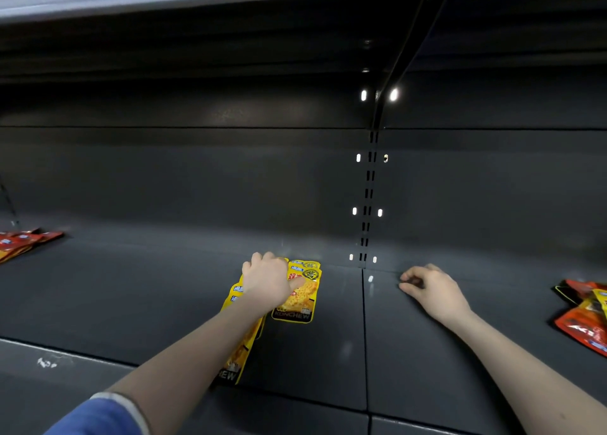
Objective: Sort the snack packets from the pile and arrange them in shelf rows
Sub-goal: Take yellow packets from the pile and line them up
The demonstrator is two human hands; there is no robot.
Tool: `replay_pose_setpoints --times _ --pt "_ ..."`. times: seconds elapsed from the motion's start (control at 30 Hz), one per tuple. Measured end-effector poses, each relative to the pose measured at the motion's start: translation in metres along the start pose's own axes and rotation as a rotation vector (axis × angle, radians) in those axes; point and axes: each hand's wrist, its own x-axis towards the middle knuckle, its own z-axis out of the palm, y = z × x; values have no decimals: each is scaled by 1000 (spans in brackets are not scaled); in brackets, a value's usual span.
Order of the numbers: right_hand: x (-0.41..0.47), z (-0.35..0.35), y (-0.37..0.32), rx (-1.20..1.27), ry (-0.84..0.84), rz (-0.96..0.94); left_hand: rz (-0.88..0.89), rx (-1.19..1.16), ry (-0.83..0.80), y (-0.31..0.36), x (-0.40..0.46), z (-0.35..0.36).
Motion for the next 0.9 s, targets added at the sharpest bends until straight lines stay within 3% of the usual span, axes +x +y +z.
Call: replay_pose_setpoints --times 0.23,0.43,0.9 --pt "0 1 2 -15 3 -13 -25 78 9 9 -2 2" --pt "-3 2 -2 -212 -33 -98 -30 102 15 12 -3 2" --pt "-5 2 -2 -238 -26 -123 -25 180 67 12 -10 4"
